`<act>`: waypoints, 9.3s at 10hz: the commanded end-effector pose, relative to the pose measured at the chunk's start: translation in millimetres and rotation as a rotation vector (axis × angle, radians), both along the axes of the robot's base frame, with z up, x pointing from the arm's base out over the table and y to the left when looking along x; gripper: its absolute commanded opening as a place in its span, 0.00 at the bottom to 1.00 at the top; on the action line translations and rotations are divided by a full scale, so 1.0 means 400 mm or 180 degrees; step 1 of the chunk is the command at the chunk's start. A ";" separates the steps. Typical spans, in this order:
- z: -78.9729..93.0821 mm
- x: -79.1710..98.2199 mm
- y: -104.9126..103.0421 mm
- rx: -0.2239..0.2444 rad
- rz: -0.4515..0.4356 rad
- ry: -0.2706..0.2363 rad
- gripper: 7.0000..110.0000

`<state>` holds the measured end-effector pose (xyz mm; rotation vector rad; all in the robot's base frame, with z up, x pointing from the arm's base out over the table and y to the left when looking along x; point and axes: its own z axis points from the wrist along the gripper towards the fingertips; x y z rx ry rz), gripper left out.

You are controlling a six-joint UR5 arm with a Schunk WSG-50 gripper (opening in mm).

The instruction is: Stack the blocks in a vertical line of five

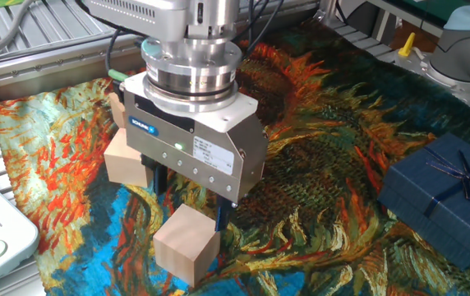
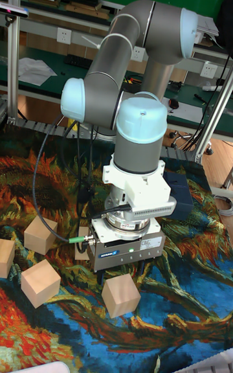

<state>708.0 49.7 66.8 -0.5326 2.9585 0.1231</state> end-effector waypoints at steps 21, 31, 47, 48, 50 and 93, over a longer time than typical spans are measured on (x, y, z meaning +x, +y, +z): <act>-0.064 0.029 0.036 0.0057 0.0187 -0.0109 0.79; -0.114 0.006 0.060 0.0014 0.0217 -0.0111 0.79; -0.103 0.024 0.051 -0.0050 -0.0007 -0.0181 0.36; -0.104 0.031 0.045 -0.0077 -0.0023 -0.0213 0.36; -0.109 0.033 0.052 -0.0024 0.0074 -0.0232 0.36; 0.099 -0.287 -0.193 -0.0092 -0.0950 -0.0083 0.00</act>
